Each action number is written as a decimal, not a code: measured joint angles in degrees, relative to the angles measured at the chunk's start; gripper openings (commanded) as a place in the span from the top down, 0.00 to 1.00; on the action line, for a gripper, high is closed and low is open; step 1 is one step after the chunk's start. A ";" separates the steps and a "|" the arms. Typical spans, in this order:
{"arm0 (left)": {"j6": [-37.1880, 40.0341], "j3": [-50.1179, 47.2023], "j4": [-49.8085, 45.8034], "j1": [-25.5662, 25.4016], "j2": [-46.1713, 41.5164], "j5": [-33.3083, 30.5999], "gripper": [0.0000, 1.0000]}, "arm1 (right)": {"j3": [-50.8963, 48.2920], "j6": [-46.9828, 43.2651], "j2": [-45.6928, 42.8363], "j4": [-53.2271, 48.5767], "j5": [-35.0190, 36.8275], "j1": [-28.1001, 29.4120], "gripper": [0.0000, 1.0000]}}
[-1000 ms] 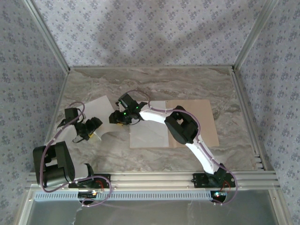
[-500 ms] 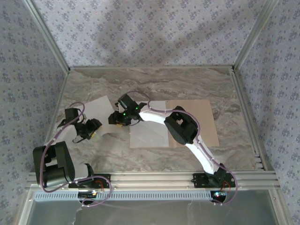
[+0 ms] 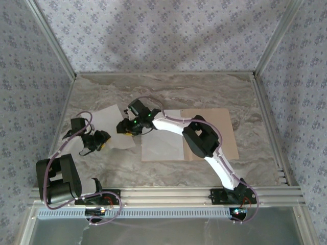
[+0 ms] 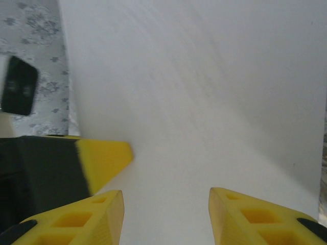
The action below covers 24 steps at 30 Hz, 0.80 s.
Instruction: Put the files into the folder
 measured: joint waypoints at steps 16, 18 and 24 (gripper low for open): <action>-2.36 0.55 -3.02 0.00 -8.00 3.74 0.68 | -19.87 2.73 -23.23 9.11 -5.70 -9.38 0.47; -2.82 0.87 -3.56 0.00 -9.75 4.46 0.69 | -24.92 4.11 -25.46 11.63 -6.12 -11.47 0.46; -5.14 1.81 -5.27 -2.03 -13.33 6.21 0.69 | -42.07 12.70 -31.58 25.11 -8.81 -17.51 0.42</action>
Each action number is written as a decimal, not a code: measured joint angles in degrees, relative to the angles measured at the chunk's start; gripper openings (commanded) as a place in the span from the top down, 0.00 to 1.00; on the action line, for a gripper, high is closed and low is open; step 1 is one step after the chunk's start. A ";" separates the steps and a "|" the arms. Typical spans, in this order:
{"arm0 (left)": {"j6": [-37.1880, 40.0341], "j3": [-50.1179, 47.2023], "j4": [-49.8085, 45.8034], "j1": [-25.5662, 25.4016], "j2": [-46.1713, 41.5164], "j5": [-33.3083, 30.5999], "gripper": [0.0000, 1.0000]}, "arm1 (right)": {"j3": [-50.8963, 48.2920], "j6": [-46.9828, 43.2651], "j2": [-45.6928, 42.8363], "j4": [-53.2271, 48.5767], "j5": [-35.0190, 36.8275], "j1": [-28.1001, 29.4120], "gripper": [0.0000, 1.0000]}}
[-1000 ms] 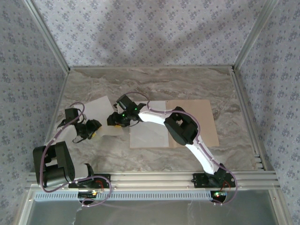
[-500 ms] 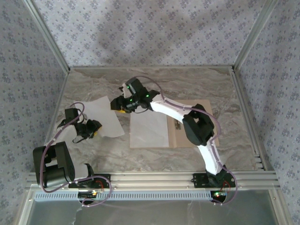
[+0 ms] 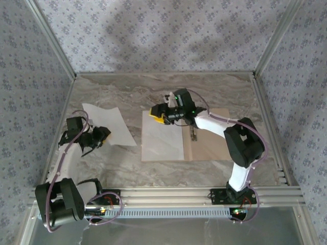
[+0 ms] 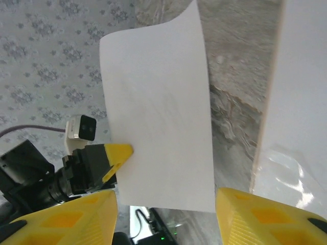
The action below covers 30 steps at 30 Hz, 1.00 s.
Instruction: Put the files into the folder
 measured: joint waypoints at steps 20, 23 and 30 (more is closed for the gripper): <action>-9.60 14.14 -1.09 -22.01 0.20 -3.96 0.72 | -30.67 26.99 -11.50 39.98 -5.25 -10.38 0.28; -10.80 16.94 -1.01 -25.59 0.94 -5.09 0.72 | -32.15 28.65 -12.98 42.77 -5.29 -10.40 0.21; -13.53 23.30 0.17 -33.38 2.95 -7.28 0.72 | -35.41 34.71 -14.51 52.35 -4.74 -10.75 0.16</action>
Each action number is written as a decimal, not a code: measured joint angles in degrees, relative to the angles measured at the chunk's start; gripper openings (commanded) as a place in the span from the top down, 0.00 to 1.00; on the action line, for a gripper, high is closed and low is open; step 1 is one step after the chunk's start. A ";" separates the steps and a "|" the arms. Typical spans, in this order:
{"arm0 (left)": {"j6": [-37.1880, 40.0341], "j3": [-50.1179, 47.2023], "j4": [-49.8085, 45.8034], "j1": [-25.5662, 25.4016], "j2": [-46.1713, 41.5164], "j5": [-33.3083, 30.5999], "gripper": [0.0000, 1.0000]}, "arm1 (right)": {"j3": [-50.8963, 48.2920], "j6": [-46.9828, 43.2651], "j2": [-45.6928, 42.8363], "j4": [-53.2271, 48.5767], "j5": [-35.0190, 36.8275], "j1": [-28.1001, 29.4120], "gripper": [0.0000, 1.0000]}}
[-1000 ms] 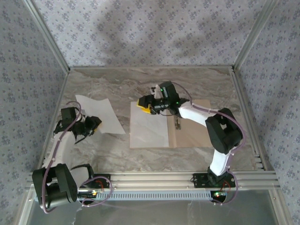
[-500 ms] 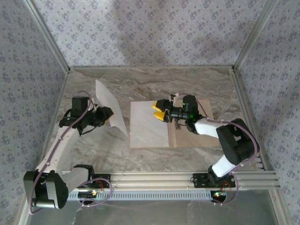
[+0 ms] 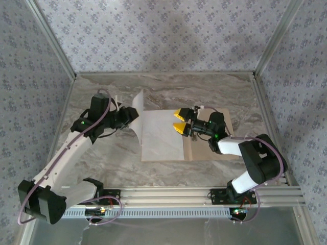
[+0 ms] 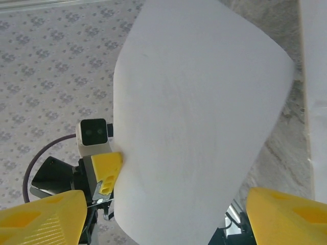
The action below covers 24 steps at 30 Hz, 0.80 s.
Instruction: Put the files into the folder
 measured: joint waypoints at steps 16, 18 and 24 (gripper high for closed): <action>-2.58 8.79 2.80 -7.08 5.84 -3.13 0.75 | -4.92 5.40 -0.39 8.28 2.32 -0.04 0.16; -3.26 9.55 3.06 -7.41 6.27 -3.82 0.75 | -5.55 5.42 -0.39 8.90 2.75 -0.04 0.16; -4.79 12.96 4.87 -9.75 8.13 -5.60 0.76 | -7.56 5.60 -0.50 10.93 5.16 0.63 0.12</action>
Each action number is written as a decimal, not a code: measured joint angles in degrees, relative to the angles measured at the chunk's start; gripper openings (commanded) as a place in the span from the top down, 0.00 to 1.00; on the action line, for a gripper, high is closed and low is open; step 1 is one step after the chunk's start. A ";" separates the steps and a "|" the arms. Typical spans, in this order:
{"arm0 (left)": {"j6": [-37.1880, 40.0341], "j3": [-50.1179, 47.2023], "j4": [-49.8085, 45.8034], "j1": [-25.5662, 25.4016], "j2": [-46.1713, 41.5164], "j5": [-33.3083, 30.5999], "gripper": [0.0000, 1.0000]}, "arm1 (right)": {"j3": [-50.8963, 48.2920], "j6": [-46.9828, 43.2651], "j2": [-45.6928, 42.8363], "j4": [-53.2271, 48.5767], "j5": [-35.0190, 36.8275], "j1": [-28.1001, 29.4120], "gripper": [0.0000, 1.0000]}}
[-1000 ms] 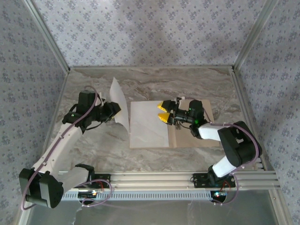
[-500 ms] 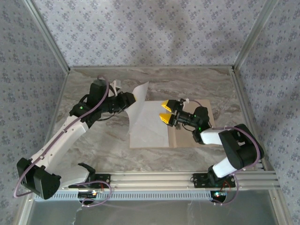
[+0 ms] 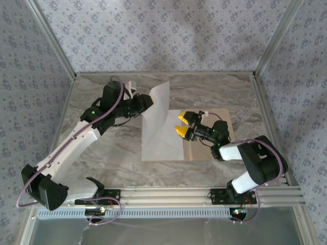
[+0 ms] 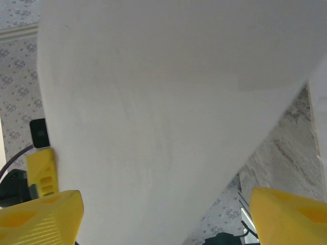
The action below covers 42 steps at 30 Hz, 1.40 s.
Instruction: Put the files into the folder
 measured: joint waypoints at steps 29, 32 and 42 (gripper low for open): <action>-6.36 10.58 8.79 -5.66 6.12 -7.15 0.77 | 4.11 -1.92 -3.10 1.36 15.32 8.44 0.07; -6.80 10.80 9.79 -6.67 7.17 -7.41 0.77 | 5.88 -2.43 -3.10 1.44 16.37 8.46 0.07; -7.78 12.50 10.86 -7.82 8.57 -8.61 0.77 | 10.08 -2.12 0.59 1.70 17.33 7.89 0.06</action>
